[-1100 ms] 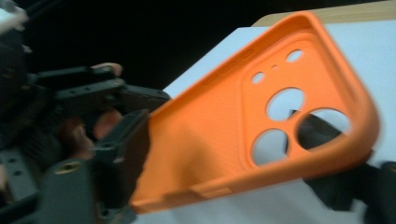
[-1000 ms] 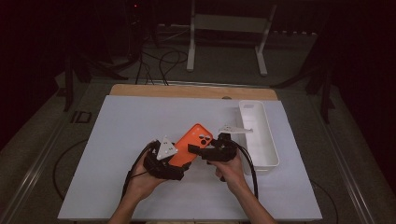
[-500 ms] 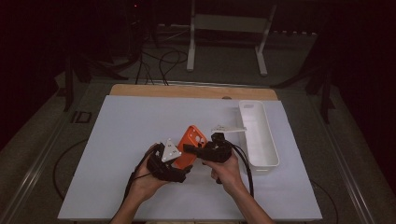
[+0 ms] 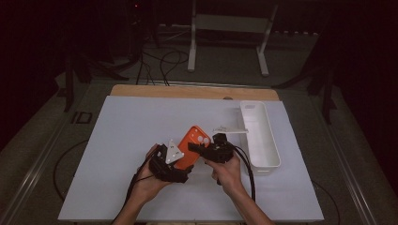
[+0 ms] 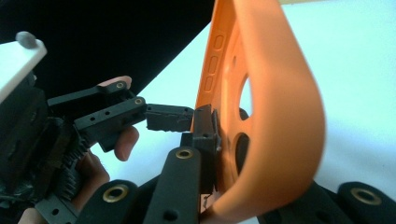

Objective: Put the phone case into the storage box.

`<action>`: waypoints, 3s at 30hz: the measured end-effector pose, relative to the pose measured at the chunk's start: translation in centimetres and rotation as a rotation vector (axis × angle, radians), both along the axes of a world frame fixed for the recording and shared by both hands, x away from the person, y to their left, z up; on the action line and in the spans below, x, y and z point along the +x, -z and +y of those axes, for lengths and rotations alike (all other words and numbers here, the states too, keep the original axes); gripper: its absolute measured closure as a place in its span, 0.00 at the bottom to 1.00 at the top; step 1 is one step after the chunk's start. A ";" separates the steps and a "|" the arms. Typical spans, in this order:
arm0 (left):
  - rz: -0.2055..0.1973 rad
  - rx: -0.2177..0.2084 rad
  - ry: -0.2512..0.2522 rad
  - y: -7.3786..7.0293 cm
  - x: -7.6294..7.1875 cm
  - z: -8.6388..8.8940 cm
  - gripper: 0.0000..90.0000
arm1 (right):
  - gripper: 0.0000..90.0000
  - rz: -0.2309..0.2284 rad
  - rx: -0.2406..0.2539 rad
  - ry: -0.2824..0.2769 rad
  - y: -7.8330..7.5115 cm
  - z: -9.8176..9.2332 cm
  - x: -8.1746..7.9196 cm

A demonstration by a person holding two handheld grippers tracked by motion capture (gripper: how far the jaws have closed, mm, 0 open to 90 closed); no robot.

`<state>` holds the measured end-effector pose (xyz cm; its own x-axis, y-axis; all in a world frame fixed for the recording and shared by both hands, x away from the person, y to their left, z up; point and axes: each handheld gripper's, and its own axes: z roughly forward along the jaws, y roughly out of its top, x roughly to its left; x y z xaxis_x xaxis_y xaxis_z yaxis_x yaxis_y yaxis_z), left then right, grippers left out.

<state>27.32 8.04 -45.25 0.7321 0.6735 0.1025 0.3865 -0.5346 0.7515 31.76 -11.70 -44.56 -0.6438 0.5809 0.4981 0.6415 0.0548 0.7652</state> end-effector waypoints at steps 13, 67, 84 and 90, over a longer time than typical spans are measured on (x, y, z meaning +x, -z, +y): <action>0.044 -0.056 0.010 -0.2 0.4 0.8 0.15 | 0.96 -0.044 -0.025 0.000 -0.2 -0.3 -0.1; 0.154 -0.264 0.232 0.0 1.5 2.7 0.39 | 0.95 -0.157 0.018 -0.253 -1.7 -1.4 -1.1; 0.184 -0.320 0.339 0.6 1.2 3.5 0.80 | 0.90 -0.134 0.067 -0.340 -1.3 -1.7 -0.8; 0.185 -0.310 0.330 0.8 1.0 3.3 0.89 | 0.79 -0.131 0.050 -0.337 -1.1 -1.6 -0.7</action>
